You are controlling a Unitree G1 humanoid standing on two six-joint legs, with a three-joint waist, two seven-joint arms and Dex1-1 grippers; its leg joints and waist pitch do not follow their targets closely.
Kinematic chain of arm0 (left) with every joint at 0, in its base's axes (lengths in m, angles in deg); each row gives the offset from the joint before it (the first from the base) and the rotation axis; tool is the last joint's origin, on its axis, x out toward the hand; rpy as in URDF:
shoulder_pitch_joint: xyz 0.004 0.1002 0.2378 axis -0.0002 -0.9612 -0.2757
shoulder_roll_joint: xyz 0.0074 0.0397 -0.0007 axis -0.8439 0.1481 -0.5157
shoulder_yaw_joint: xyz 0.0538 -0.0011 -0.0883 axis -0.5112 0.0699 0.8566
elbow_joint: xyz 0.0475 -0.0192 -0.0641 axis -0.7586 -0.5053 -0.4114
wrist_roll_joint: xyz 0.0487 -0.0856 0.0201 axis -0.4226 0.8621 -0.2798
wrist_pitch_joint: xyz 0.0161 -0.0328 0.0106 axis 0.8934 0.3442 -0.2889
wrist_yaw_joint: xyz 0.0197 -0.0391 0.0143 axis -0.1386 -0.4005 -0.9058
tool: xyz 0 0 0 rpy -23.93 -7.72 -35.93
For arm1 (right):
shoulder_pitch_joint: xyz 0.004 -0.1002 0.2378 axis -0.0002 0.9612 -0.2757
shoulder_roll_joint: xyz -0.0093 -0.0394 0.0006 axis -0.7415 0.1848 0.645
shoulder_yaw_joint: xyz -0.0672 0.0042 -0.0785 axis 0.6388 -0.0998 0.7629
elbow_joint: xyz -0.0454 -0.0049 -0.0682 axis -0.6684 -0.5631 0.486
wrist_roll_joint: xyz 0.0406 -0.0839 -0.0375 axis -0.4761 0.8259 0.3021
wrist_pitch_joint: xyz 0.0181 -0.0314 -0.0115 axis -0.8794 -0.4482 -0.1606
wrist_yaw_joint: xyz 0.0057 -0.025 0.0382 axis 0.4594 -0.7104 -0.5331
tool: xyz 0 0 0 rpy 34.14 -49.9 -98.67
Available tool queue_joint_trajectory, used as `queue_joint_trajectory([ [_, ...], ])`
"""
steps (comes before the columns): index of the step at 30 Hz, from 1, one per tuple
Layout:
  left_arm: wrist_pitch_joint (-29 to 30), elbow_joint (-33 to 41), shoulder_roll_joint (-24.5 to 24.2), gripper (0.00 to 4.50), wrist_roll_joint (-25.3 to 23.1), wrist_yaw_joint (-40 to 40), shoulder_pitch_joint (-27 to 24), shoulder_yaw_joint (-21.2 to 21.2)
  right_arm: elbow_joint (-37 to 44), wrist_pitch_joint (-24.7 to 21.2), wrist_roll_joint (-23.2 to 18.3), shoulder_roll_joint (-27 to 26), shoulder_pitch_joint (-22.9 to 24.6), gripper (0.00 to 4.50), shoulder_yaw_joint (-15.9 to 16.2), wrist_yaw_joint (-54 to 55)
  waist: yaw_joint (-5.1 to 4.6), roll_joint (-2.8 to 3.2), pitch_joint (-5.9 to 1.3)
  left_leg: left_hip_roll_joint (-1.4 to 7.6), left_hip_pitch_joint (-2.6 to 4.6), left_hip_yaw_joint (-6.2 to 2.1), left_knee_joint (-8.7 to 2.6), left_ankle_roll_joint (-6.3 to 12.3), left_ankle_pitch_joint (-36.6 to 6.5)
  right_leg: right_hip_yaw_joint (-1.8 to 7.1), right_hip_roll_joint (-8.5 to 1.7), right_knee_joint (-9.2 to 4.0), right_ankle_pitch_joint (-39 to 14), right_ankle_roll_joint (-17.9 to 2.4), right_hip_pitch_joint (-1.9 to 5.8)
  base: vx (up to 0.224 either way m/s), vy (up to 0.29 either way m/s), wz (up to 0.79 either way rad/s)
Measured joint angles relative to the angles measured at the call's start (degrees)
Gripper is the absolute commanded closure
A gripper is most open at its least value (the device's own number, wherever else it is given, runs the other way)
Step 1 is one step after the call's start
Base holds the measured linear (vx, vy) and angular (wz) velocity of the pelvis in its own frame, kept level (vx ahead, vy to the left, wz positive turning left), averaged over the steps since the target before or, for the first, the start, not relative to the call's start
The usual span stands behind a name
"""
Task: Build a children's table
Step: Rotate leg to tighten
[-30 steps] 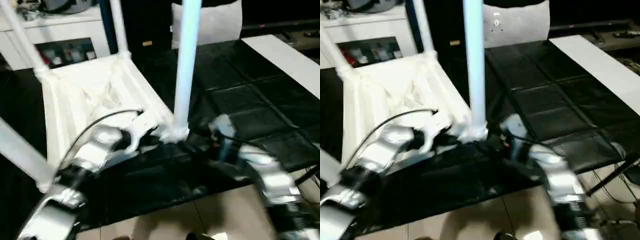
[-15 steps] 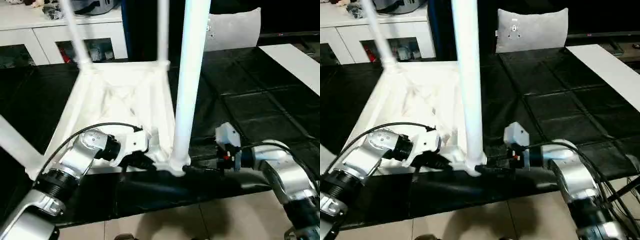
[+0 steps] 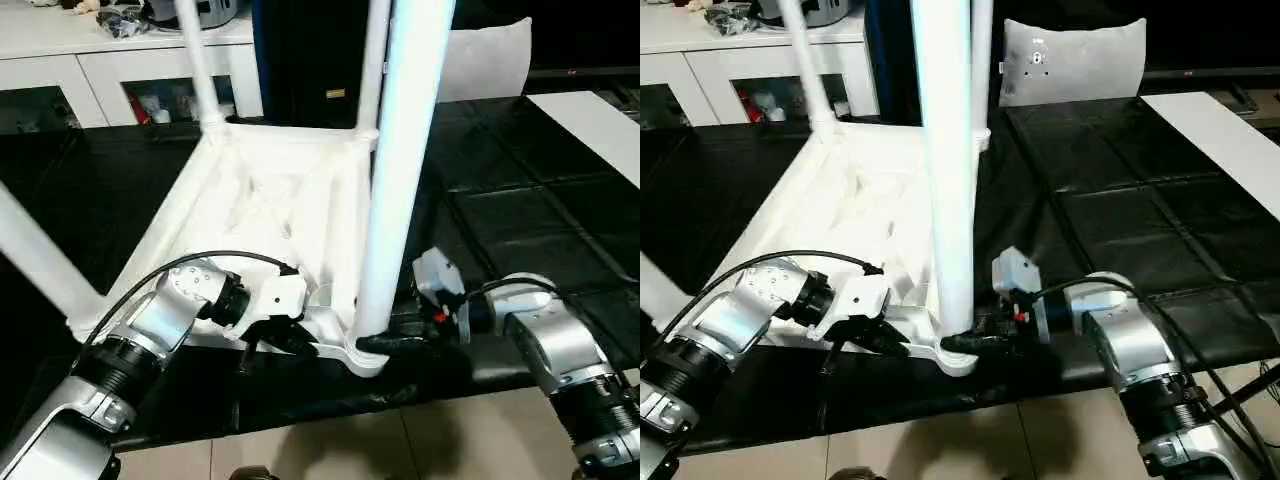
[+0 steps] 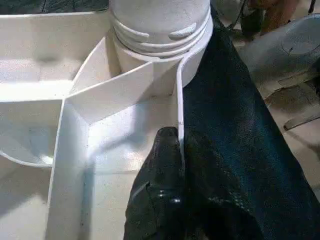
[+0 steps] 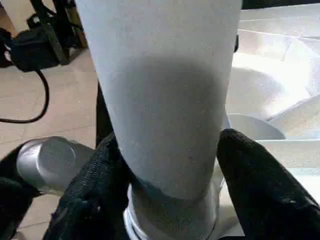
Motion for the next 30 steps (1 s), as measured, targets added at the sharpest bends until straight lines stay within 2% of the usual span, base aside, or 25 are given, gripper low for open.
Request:
queue_joint_trajectory([
  [2,0.0,0.0,-0.02,4.5,-0.12,0.04,0.02,-0.01,-0.02,-0.38,-0.32,0.05,-0.05,2.29,0.16,-0.23,-0.01,0.0,0.0,0.0,0.0,0.0,0.0,0.0,0.0,0.0,0.0,0.0,0.0,0.0,0.0,0.0,0.0,0.0],
  [9,1.19,0.01,0.08,4.5,-0.13,-0.08,0.11,0.19,0.32,-2.66,-0.58,0.01,-0.21,2.52,0.12,-0.03,0.01,0.0,-0.01,0.01,0.01,0.04,0.0,0.0,0.0,0.0,0.0,0.0,0.0,0.0,0.0,0.0,0.0,0.0],
  [12,4.51,0.13,1.14,4.5,0.19,-1.23,0.11,0.95,2.0,-4.72,-0.67,-0.86,0.69,2.52,-0.41,2.74,-0.04,0.0,-0.01,0.01,0.06,0.12,0.0,-0.11,0.08,0.0,0.0,0.03,0.0,0.0,0.03,0.0,0.0,0.0],
  [15,9.21,-0.05,2.3,4.5,-0.45,-5.76,0.14,2.77,2.51,-6.74,0.87,-3.57,1.4,2.53,-2.01,10.15,-0.66,0.01,-0.01,0.03,0.42,0.16,-0.02,-0.25,0.19,-0.01,0.04,0.04,0.03,-0.01,0.25,0.0,0.0,0.0],
  [18,13.0,-1.23,4.35,4.5,-1.6,-11.27,0.97,4.28,1.74,-8.5,2.36,-7.41,1.35,2.53,-4.48,19.47,-2.36,-0.07,0.05,0.03,0.85,0.14,0.03,-0.37,0.25,-0.2,0.07,-0.15,0.03,0.0,0.51,0.0,0.0,0.0],
  [19,14.6,-1.72,5.59,4.5,-1.85,-13.67,1.24,5.02,1.46,-9.22,3.26,-9.04,1.22,2.53,-5.66,23.47,-3.28,-0.05,0.05,0.09,0.89,0.1,0.01,-0.37,0.25,-0.44,0.12,-0.52,0.03,0.01,0.62,0.0,0.0,0.0],
  [20,15.5,-1.81,6.13,4.5,-1.92,-14.94,1.43,5.25,1.13,-9.7,3.54,-9.97,0.99,2.53,-6.26,25.53,-3.73,-0.04,0.04,0.11,0.89,0.03,0.01,-0.36,0.25,-0.59,0.18,-0.78,0.04,0.02,0.68,0.0,0.0,0.0],
  [21,17.3,-2.26,7.61,4.5,-2.1,-18.03,1.62,6.25,-0.01,-10.56,4.22,-12.18,0.08,2.53,-7.38,30.37,-4.76,0.03,0.03,0.23,0.78,-0.27,-0.06,-0.36,0.25,-0.77,0.39,-1.39,0.04,0.02,0.82,0.0,0.0,0.0],
  [23,21.1,-3.67,11.48,4.5,-3.32,-25.41,2.69,8.34,-2.73,-11.56,6.67,-17.66,-2.19,2.53,-9.88,41.92,-6.79,0.23,0.07,0.58,0.37,-1.0,-0.02,-0.36,0.25,-1.91,0.41,-2.55,0.05,0.04,1.36,0.0,0.0,0.0],
  [25,22.77,-4.56,13.86,4.5,-3.56,-29.85,3.37,9.15,-4.55,-11.88,7.78,-20.27,-3.84,2.53,-11.04,48.76,-7.97,0.31,0.09,0.88,0.27,-1.11,0.0,-0.33,0.23,-2.3,0.46,-3.1,0.05,0.04,1.62,0.0,0.0,0.0],
  [27,23.14,-5.84,16.2,4.5,-3.58,-34.09,3.75,10.32,-7.0,-11.4,8.25,-22.67,-5.5,2.53,-12.62,54.15,-8.74,0.29,0.08,0.62,0.41,-1.08,0.0,-0.24,0.17,-2.01,0.44,-3.02,0.06,0.04,1.61,0.0,0.0,0.0],
  [28,23.15,-6.54,17.31,4.5,-3.56,-36.01,4.07,10.8,-8.44,-10.37,8.37,-23.29,-6.35,2.19,-13.04,56.13,-8.82,0.29,0.08,0.28,0.54,-1.09,-0.11,-0.21,0.16,-1.99,0.33,-2.96,0.08,0.02,1.57,0.0,0.0,0.0],
  [30,23.15,-6.64,18.16,4.5,-3.49,-37.31,4.12,11.15,-9.26,-8.98,8.36,-23.48,-6.59,1.84,-13.36,57.08,-8.74,0.27,0.07,0.23,0.37,-1.13,-0.23,-0.14,0.1,-1.93,0.3,-2.86,0.17,-0.01,1.55,0.0,0.0,0.0],
])
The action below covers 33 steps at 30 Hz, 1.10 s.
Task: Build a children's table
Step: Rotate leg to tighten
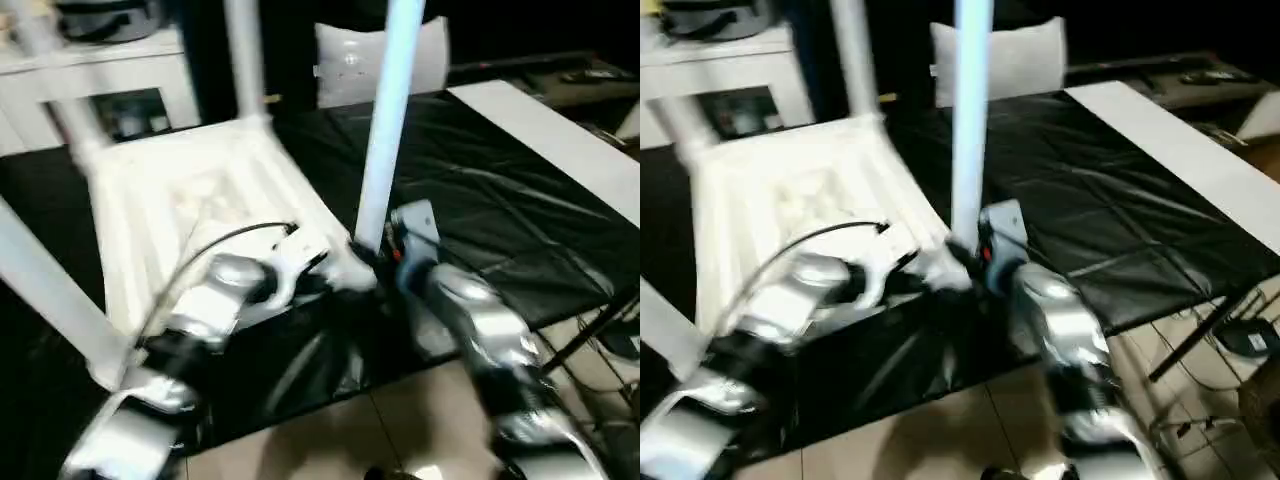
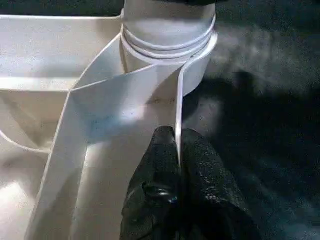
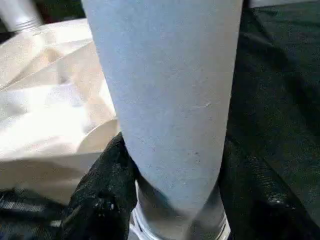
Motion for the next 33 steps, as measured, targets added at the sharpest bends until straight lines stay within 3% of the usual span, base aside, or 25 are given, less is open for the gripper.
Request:
queue_joint_trajectory([
  [3,-0.09,0.28,0.36,4.5,0.02,-0.65,0.2,0.36,-0.26,1.91,-0.35,-1.54,0.01,1.74,-1.25,0.53,0.43,-0.07,-0.04,-0.19,-0.21,0.11,0.01,0.18,-0.23,0.3,-0.34,0.71,0.87,-0.02,-0.47,0.019,-0.008,0.02],
  [5,-0.1,1.19,0.34,4.5,0.0,-0.71,0.2,0.51,-0.13,3.22,-0.46,-1.7,0.02,1.49,-1.64,0.5,1.17,-0.05,-0.08,-0.17,-0.69,0.09,0.06,0.31,-0.16,0.36,-0.39,1.63,0.53,-0.31,-1.29,0.028,-0.015,0.02],
  [9,-0.33,1.9,0.06,4.5,0.0,-0.84,0.19,0.41,0.16,5.75,-0.56,-1.18,0.76,1.23,-1.47,-0.9,2.44,-0.06,-0.08,-0.09,-1.03,0.24,0.17,0.26,-0.18,0.4,-0.42,2.98,-0.27,-0.72,-2.2,0.004,-0.014,0.0],
  [12,-1.82,2.58,-1.53,4.5,0.1,1.83,-0.27,-0.79,3.92,6.14,-1.64,2.71,4.37,0.98,0.01,-6.01,3.61,-0.06,-0.08,0.03,-1.01,0.33,0.13,0.27,-0.17,0.37,-0.25,3.01,-0.32,-0.79,-2.25,0.0,0.0,0.0],
  [20,-11.68,0.57,-7.36,4.5,-0.11,9.47,-0.99,-2.88,13.64,3.68,-5.28,10.85,11.9,0.37,0.42,-18.42,5.43,-0.08,-0.06,0.07,-0.89,0.35,0.22,-0.17,0.09,0.43,-0.25,2.92,-0.19,-0.58,-2.13,0.0,0.0,0.0],
  [21,-13.3,-0.29,-7.62,4.5,-0.22,9.78,-0.93,-3.01,15.03,3.64,-5.58,11.3,12.62,0.14,0.53,-18.94,5.57,-0.08,-0.06,0.05,-0.84,0.36,0.21,-0.2,0.1,0.43,-0.25,2.9,-0.16,-0.56,-2.05,0.0,0.0,0.0],
  [25,-20.78,-3.39,-10.75,4.5,-0.52,13.08,-0.74,-3.8,22.64,-1.26,-7.5,14.19,16.82,0.01,0.41,-19.5,6.42,-0.09,-0.07,0.04,-0.58,0.32,0.19,-0.36,0.08,0.43,-0.25,2.84,-0.14,-0.51,-1.78,0.0,0.0,0.0],
  [28,-21.47,-3.89,-12.02,4.5,0.02,15.09,-0.77,-3.27,25.48,-3.38,-8.06,14.04,19.31,0.01,0.54,-19.11,6.62,-0.1,-0.06,0.04,-0.58,0.33,0.18,-0.39,0.07,0.43,-0.25,2.84,-0.13,-0.5,-1.77,0.0,0.0,0.0],
  [29,-21.34,-3.82,-12.0,4.07,0.24,15.46,-0.84,-3.08,26.26,-3.72,-8.13,13.77,19.92,0.0,0.59,-18.71,6.65,-0.1,-0.06,0.03,-0.6,0.33,0.18,-0.39,0.07,0.43,-0.26,2.83,-0.13,-0.5,-1.79,0.0,0.0,0.0],
  [33,-19.25,1.32,-11.29,3.96,6.16,16.01,-4.54,1.84,31.41,-5.54,-8.45,11.05,22.95,0.0,0.42,-14.13,6.68,-0.26,-0.07,0.03,-0.76,0.31,0.1,-0.37,0.09,0.43,-0.28,2.8,-0.18,-0.43,-1.95,0.0,0.0,0.0],
])
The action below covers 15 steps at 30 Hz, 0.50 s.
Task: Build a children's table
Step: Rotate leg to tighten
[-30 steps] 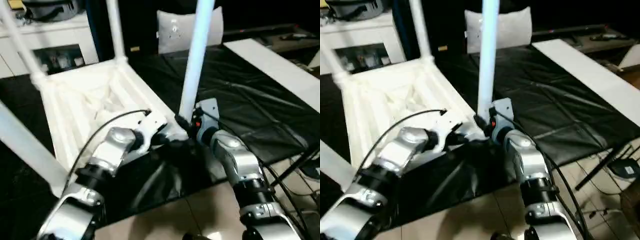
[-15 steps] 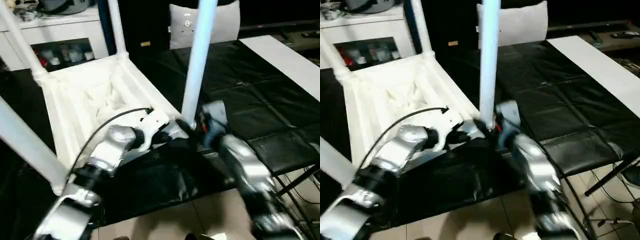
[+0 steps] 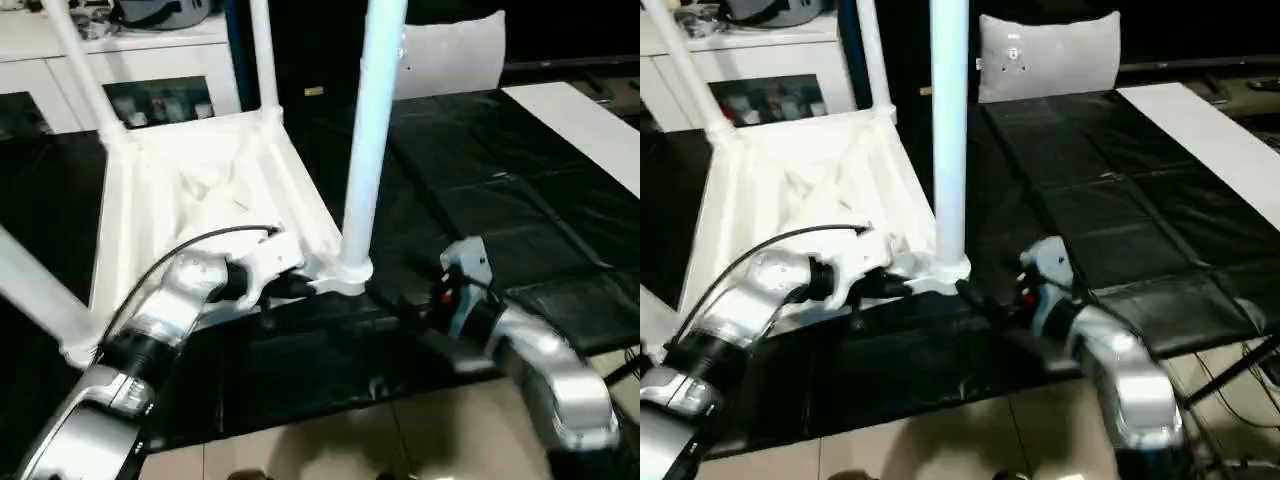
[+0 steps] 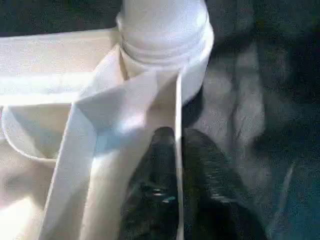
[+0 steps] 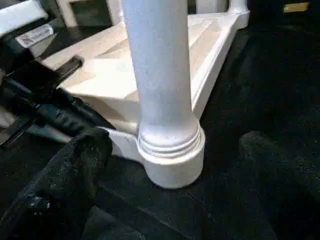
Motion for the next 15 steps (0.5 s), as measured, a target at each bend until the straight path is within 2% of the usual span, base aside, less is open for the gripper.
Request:
queue_joint_trajectory([
  [2,0.0,3.4,1.22,3.61,2.78,-3.14,-0.15,3.48,1.91,-1.86,-0.5,-1.41,0.34,0.0,0.04,2.39,0.11,-0.06,-0.06,-0.01,0.07,0.01,0.01,-0.01,-0.01,0.01,-0.02,0.01,-0.01,0.01,0.06,0.0,0.0,0.0],
  [3,0.36,4.62,1.77,3.61,3.58,-5.11,-0.25,5.2,3.13,-2.48,-0.71,-1.92,0.54,0.0,0.18,3.12,0.05,-0.05,-0.06,-0.02,0.15,0.03,0.0,-0.03,-0.02,0.02,-0.03,0.01,0.0,0.0,0.1,0.0,0.0,0.0],
  [6,3.15,9.54,3.05,3.61,5.1,-10.71,-3.21,8.88,5.06,0.73,0.39,-2.24,2.05,0.0,0.85,4.37,-0.18,-0.06,-0.09,-0.05,0.42,0.08,-0.01,-0.25,-0.16,0.0,-0.03,-0.05,-0.02,0.03,0.38,0.0,0.0,0.0],
  [11,9.73,23.06,9.01,3.61,7.37,-21.23,-16.37,13.97,8.78,-0.11,1.32,-2.4,5.02,0.0,0.45,7.01,-1.5,-0.09,-0.07,0.01,0.3,-0.1,-0.05,-0.25,-0.16,-0.24,0.1,-0.66,0.12,0.24,0.64,0.0,0.0,0.0],
  [13,11.46,27.15,10.29,3.61,7.2,-24.09,-19.3,14.57,10.35,-0.83,1.58,-2.1,5.27,0.0,0.33,7.97,-1.65,-0.1,-0.07,0.08,0.29,-0.28,-0.06,-0.24,-0.16,-0.23,0.37,-1.06,0.14,0.27,0.89,0.0,0.0,0.0],
  [15,12.3,34.26,12.67,3.61,6.37,-29.04,-23.82,14.8,13.38,-5.47,1.09,-1.11,6.21,0.0,0.17,8.9,-1.97,-0.16,-0.1,0.12,0.38,-0.37,-0.15,-0.2,-0.19,-0.23,0.44,-1.4,0.17,0.32,1.18,0.0,0.0,0.0],
])
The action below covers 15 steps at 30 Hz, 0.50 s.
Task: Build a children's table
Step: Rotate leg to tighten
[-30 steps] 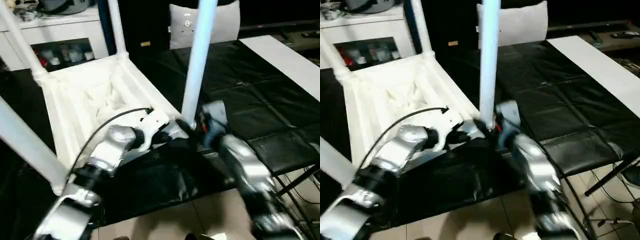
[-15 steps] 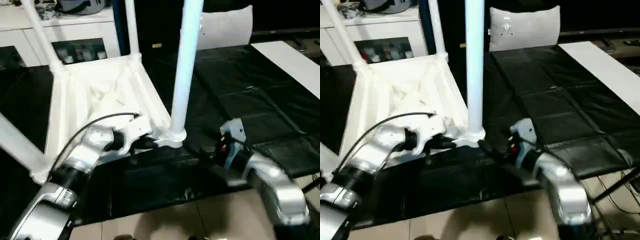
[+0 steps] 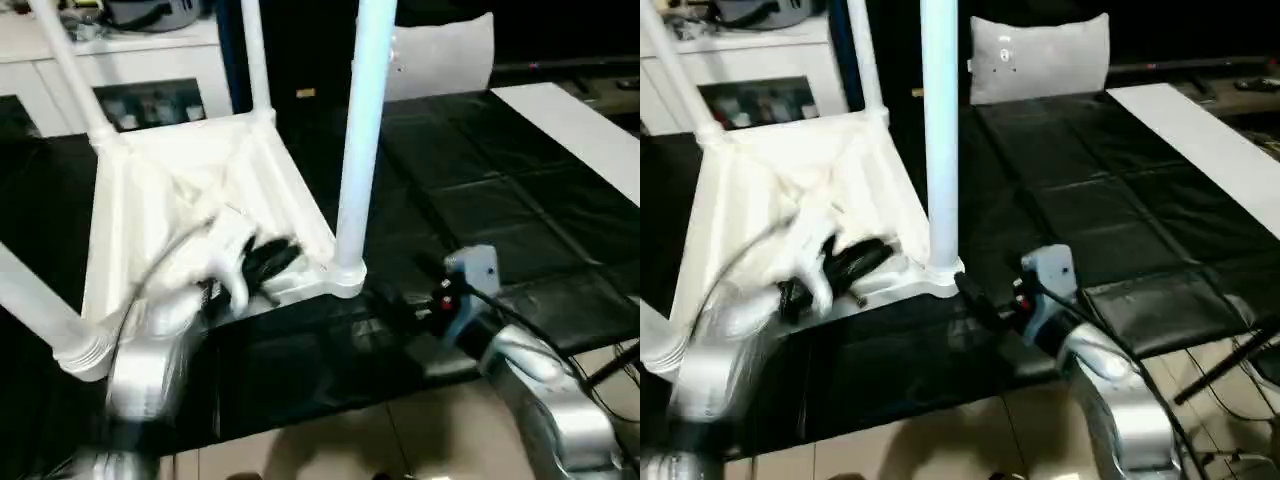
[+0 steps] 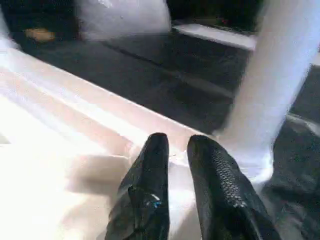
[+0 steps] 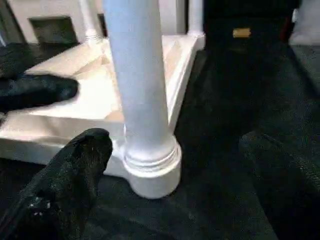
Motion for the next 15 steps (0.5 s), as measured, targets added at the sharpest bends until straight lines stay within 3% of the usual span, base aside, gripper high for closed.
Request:
queue_joint_trajectory([
  [2,0.6,3.05,1.71,3.61,-1.58,-3.74,-1.46,-0.68,-0.02,-1.02,0.09,0.06,1.07,0.0,0.24,0.28,-0.68,0.24,0.11,-0.19,-0.99,-2.86,0.17,-0.04,0.05,-1.5,0.02,-0.43,0.06,0.09,1.03,0.005,-0.026,0.25],
  [3,1.26,3.98,2.8,3.61,-2.16,-5.59,-1.54,-0.67,-0.21,0.17,0.59,0.09,1.32,0.0,0.93,0.29,-1.27,0.11,0.11,-0.3,-1.29,-3.84,0.21,-0.13,0.11,-1.27,0.41,0.04,-0.16,0.15,1.09,0.016,-0.09,0.6],
  [5,3.57,5.03,3.86,3.61,-2.77,-9.29,-1.59,-0.16,-0.52,3.97,1.31,-0.43,1.32,0.0,2.35,0.11,-2.08,-0.59,0.39,-1.04,-1.2,-5.85,0.33,-0.46,0.3,0.79,1.76,3.07,-2.23,-0.57,1.0,0.019,-0.101,0.58],
  [6,4.21,5.04,4.12,3.61,-3.21,-10.26,-1.61,0.01,-0.54,5.42,1.3,-0.44,1.31,0.0,2.31,-0.21,-2.06,-1.08,0.52,-1.38,-1.05,-6.32,0.4,-0.47,0.3,1.6,1.98,4.44,-3.48,-0.89,0.81,0.025,-0.121,0.54],
  [7,5.07,4.91,4.34,3.61,-3.98,-11.41,-1.88,-0.04,-0.72,6.08,1.02,0.59,1.34,0.0,2.17,-1.24,-1.26,-1.56,0.58,-1.65,-0.35,-5.48,1.07,0.08,-0.01,1.3,1.96,4.72,-4.35,-0.72,0.61,0.025,-0.121,0.54],
  [8,5.53,4.96,4.68,3.61,-4.37,-11.99,-2.32,-0.07,-0.85,6.11,0.8,1.26,1.3,0.0,2.07,-1.91,-0.42,-2.21,0.81,-1.54,-0.52,-4.19,1.25,1.5,-0.74,1.62,1.97,4.7,-4.36,-0.79,0.64,0.042,-0.125,0.16],
  [9,5.83,4.93,4.89,3.61,-4.5,-12.23,-2.46,-0.37,-0.85,6.41,0.61,1.42,1.59,0.0,1.6,-2.16,0.65,-2.06,0.79,-1.88,-0.5,-2.49,1.72,2.24,-0.88,1.9,1.96,4.59,-4.37,-0.78,0.54,0.025,-0.063,-0.06],
  [10,6.18,5.11,5.15,3.61,-4.44,-12.44,-2.45,-0.45,-0.85,6.42,0.58,1.54,1.93,0.0,1.11,-2.12,1.35,-2.22,0.74,-2.56,-0.22,-1.53,1.85,3.02,-1.33,2.42,1.97,4.62,-4.36,-0.76,0.2,0.037,-0.077,-0.1],
  [11,6.44,5.3,5.12,3.61,-4.35,-12.82,-2.34,-0.4,-1.04,7.04,0.58,1.34,2.25,0.0,0.74,-2.02,2.32,-2.0,0.63,-4.0,-0.55,-1.56,3.22,4.28,-2.05,2.81,1.91,4.73,-4.31,-0.73,-0.09,0.0,0.0,0.0],
  [12,6.87,5.69,4.97,3.42,-4.19,-13.11,-2.43,-0.21,-1.21,7.13,0.54,1.02,2.34,0.0,0.46,-1.75,3.02,-1.74,0.48,-4.58,-0.79,-1.74,4.4,4.61,-2.24,2.87,1.88,4.82,-4.24,-0.8,-0.05,0.0,0.0,0.0],
  [13,7.36,6.25,4.76,3.42,-3.93,-13.32,-2.48,0.23,-1.19,7.13,0.61,0.78,2.23,0.0,0.34,-1.23,3.68,-1.21,0.23,-4.39,-0.86,-2.08,3.51,4.52,-2.24,2.67,2.09,4.87,-4.22,-0.93,0.02,0.0,0.0,0.0],
  [15,8.22,6.94,4.35,3.42,-3.39,-13.57,-2.65,1.22,-1.14,7.06,0.67,0.79,2.09,0.0,0.84,-0.85,3.72,-1.07,0.18,-4.37,-0.94,-1.87,3.2,3.82,-2.15,2.67,2.19,4.19,-3.66,-1.28,0.0,0.013,0.07,0.01],
])
